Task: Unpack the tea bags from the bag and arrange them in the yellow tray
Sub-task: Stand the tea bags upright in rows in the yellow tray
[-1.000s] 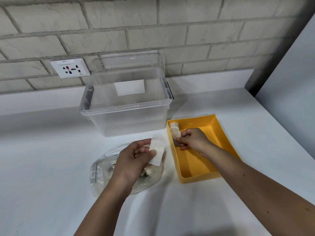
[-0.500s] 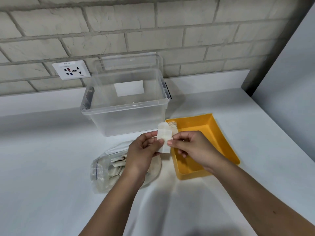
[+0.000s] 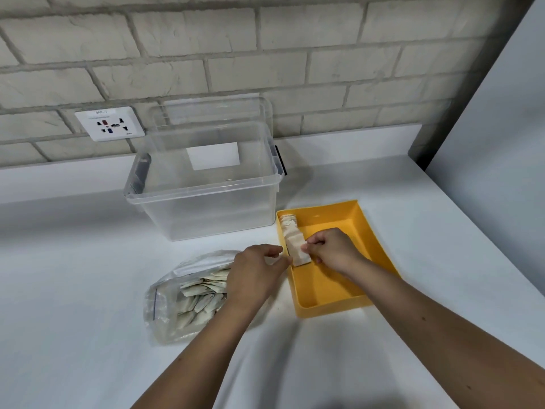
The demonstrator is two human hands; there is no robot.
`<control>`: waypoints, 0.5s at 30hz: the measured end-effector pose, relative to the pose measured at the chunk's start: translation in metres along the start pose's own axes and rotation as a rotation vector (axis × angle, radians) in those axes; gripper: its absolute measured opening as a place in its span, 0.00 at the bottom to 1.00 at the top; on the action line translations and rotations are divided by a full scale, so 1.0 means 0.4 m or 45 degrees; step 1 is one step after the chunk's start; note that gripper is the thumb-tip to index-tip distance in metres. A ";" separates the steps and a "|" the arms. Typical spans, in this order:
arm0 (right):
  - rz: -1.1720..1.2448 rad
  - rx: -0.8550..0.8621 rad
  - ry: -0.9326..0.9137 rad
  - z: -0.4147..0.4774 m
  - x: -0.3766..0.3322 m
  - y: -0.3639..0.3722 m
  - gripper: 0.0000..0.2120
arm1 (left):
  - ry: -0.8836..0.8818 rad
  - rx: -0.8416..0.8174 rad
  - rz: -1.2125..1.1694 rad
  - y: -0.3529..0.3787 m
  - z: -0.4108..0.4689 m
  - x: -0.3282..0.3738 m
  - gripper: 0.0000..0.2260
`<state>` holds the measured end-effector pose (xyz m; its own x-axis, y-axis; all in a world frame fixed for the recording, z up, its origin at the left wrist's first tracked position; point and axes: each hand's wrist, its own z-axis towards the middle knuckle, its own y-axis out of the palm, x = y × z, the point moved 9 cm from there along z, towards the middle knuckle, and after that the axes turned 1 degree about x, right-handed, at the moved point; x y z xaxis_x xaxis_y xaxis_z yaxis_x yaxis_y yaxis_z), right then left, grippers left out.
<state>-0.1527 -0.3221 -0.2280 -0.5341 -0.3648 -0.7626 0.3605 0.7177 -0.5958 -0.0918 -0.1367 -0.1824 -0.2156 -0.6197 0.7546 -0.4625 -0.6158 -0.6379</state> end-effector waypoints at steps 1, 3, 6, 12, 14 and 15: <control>-0.012 0.005 -0.001 0.009 0.000 0.006 0.07 | -0.004 -0.007 0.029 0.005 0.001 -0.002 0.15; -0.034 0.031 -0.015 0.020 -0.004 0.012 0.07 | 0.006 -0.015 0.063 0.013 0.001 -0.003 0.13; -0.041 0.057 -0.015 0.028 -0.003 0.018 0.06 | 0.016 -0.022 0.074 0.021 0.004 -0.009 0.13; -0.060 0.108 -0.027 0.010 -0.018 -0.001 0.16 | -0.049 -0.059 -0.407 -0.029 -0.012 -0.011 0.09; -0.120 0.207 -0.100 -0.020 -0.052 -0.031 0.19 | -0.068 -0.014 -0.632 -0.100 -0.032 -0.011 0.07; -0.134 0.258 -0.151 -0.044 -0.077 -0.044 0.19 | -0.061 0.039 -0.702 -0.145 -0.041 -0.015 0.06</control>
<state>-0.1559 -0.3130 -0.1896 -0.4877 -0.5070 -0.7107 0.4599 0.5427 -0.7028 -0.0777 -0.0892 -0.1473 0.0913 -0.2228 0.9706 -0.4705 -0.8686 -0.1551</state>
